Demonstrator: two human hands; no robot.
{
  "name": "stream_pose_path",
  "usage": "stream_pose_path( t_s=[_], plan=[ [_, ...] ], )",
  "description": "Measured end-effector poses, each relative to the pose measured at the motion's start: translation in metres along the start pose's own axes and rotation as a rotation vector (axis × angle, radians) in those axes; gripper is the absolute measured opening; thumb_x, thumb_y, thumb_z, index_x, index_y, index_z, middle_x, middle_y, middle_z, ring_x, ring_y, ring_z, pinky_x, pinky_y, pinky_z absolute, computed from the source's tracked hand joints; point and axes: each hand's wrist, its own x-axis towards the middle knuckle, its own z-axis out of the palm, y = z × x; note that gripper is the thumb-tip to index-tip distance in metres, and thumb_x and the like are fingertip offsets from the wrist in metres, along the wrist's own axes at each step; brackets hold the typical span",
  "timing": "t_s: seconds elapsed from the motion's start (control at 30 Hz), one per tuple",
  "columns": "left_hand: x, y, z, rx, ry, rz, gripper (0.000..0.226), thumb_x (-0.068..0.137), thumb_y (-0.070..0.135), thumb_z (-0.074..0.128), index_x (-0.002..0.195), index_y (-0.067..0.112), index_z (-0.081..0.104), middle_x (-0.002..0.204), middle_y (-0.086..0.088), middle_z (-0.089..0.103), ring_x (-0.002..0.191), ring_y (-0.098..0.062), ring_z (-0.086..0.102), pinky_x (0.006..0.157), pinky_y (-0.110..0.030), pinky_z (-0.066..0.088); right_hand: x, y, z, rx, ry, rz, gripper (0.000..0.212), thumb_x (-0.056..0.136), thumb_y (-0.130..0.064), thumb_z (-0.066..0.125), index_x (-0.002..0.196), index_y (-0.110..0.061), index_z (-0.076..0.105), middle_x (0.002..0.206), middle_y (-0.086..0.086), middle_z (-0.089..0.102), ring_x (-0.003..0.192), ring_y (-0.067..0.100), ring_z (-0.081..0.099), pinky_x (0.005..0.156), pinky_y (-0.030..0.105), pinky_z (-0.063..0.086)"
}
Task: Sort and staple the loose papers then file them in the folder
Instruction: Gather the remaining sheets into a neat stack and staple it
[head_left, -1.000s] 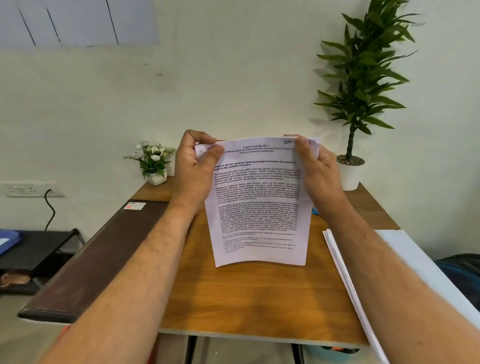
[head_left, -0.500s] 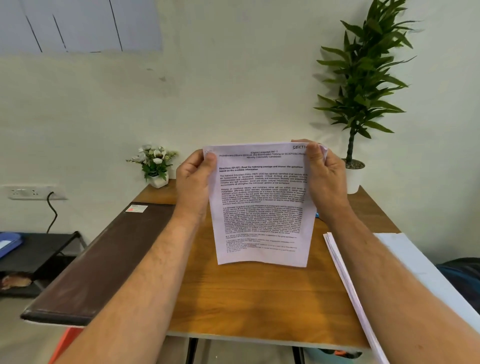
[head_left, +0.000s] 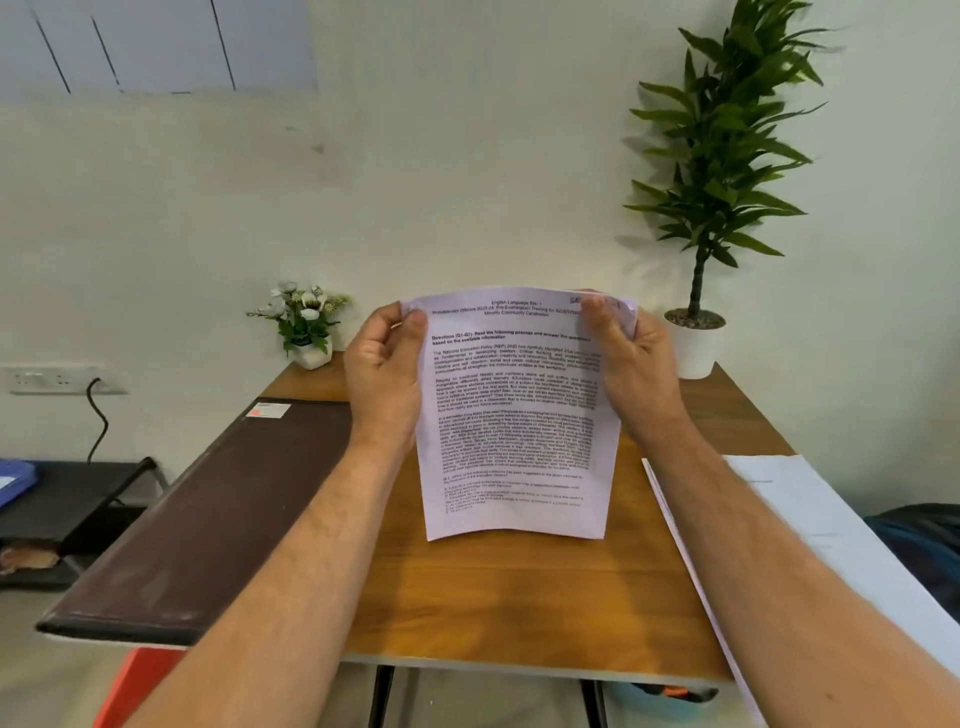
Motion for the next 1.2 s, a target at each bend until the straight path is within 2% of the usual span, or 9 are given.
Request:
stream_pose_path(
  t_s=[0.23, 0.4, 0.53, 0.63, 0.73, 0.9, 1.0, 1.1, 1.2],
  plan=[
    [-0.009, -0.013, -0.003, 0.015, 0.015, -0.023, 0.008, 0.102, 0.011, 0.059, 0.098, 0.015, 0.064, 0.08, -0.001, 0.075, 0.07, -0.015, 0.069, 0.063, -0.03, 0.057, -0.006, 0.009, 0.003, 0.062, 0.008, 0.121, 0.03, 0.093, -0.039, 0.062, 0.1, -0.013, 0.074, 0.098, 0.011, 0.077, 0.091, 0.03, 0.074, 0.083, 0.056, 0.059],
    [0.005, 0.0, 0.004, 0.039, -0.017, -0.058, 0.008, 0.102, 0.012, 0.059, 0.096, 0.015, 0.064, 0.079, 0.0, 0.075, 0.072, -0.016, 0.069, 0.066, -0.033, 0.059, 0.0, 0.002, 0.002, 0.04, 0.012, 0.13, 0.032, 0.094, -0.041, 0.061, 0.1, -0.012, 0.073, 0.097, 0.009, 0.077, 0.09, 0.027, 0.075, 0.081, 0.049, 0.06],
    [0.023, 0.008, 0.007, 0.084, 0.003, -0.274, 0.013, 0.1, 0.009, 0.062, 0.089, 0.015, 0.067, 0.084, -0.006, 0.074, 0.08, -0.022, 0.069, 0.078, -0.038, 0.06, 0.012, 0.003, -0.009, -0.105, 0.023, 0.218, 0.032, 0.097, -0.039, 0.063, 0.095, -0.01, 0.074, 0.088, 0.006, 0.078, 0.082, 0.024, 0.076, 0.079, 0.044, 0.061],
    [0.026, -0.01, 0.001, 0.164, -0.014, -0.483, 0.011, 0.1, 0.01, 0.062, 0.091, 0.013, 0.067, 0.082, -0.005, 0.078, 0.076, -0.02, 0.075, 0.066, -0.034, 0.061, 0.015, 0.022, -0.013, -0.208, 0.006, 0.415, 0.032, 0.094, -0.041, 0.067, 0.09, -0.01, 0.074, 0.082, 0.003, 0.078, 0.078, 0.022, 0.075, 0.078, 0.041, 0.061],
    [0.015, -0.05, -0.012, 0.266, -0.016, -0.678, 0.008, 0.102, 0.013, 0.06, 0.103, 0.011, 0.067, 0.093, -0.011, 0.079, 0.084, -0.027, 0.077, 0.072, -0.042, 0.062, 0.002, 0.053, -0.012, -0.315, 0.005, 0.615, 0.031, 0.093, -0.041, 0.067, 0.091, -0.011, 0.074, 0.082, 0.002, 0.077, 0.069, 0.014, 0.074, 0.058, 0.023, 0.055],
    [-0.024, -0.114, -0.029, 0.341, 0.042, -0.83, 0.011, 0.102, 0.014, 0.06, 0.1, 0.007, 0.068, 0.093, -0.013, 0.078, 0.086, -0.031, 0.076, 0.083, -0.05, 0.061, -0.034, 0.103, -0.012, -0.441, -0.068, 0.778, 0.023, 0.097, -0.038, 0.063, 0.092, -0.016, 0.068, 0.081, -0.004, 0.074, 0.064, 0.006, 0.07, 0.05, 0.019, 0.049],
    [-0.044, -0.138, -0.031, 0.446, 0.044, -0.809, 0.015, 0.102, 0.015, 0.059, 0.097, 0.008, 0.071, 0.085, -0.007, 0.079, 0.085, -0.027, 0.076, 0.082, -0.044, 0.062, -0.05, 0.129, -0.017, -0.53, -0.11, 0.824, 0.024, 0.096, -0.041, 0.063, 0.097, -0.018, 0.069, 0.083, -0.006, 0.075, 0.069, 0.007, 0.072, 0.055, 0.023, 0.052],
    [-0.047, -0.146, -0.025, 0.485, 0.035, -0.744, 0.013, 0.102, 0.014, 0.059, 0.099, 0.009, 0.07, 0.091, -0.007, 0.077, 0.086, -0.023, 0.074, 0.067, -0.033, 0.06, -0.051, 0.143, -0.023, -0.604, -0.1, 0.837, 0.028, 0.094, -0.045, 0.064, 0.103, -0.019, 0.07, 0.085, -0.007, 0.075, 0.072, 0.009, 0.072, 0.058, 0.026, 0.056],
    [-0.044, -0.148, -0.018, 0.512, 0.052, -0.697, 0.009, 0.101, 0.014, 0.059, 0.101, 0.01, 0.067, 0.093, -0.006, 0.076, 0.084, -0.02, 0.073, 0.061, -0.029, 0.057, -0.048, 0.151, -0.027, -0.711, -0.086, 0.79, 0.033, 0.092, -0.049, 0.064, 0.108, -0.02, 0.069, 0.093, -0.007, 0.074, 0.081, 0.012, 0.071, 0.072, 0.034, 0.06]
  ],
)
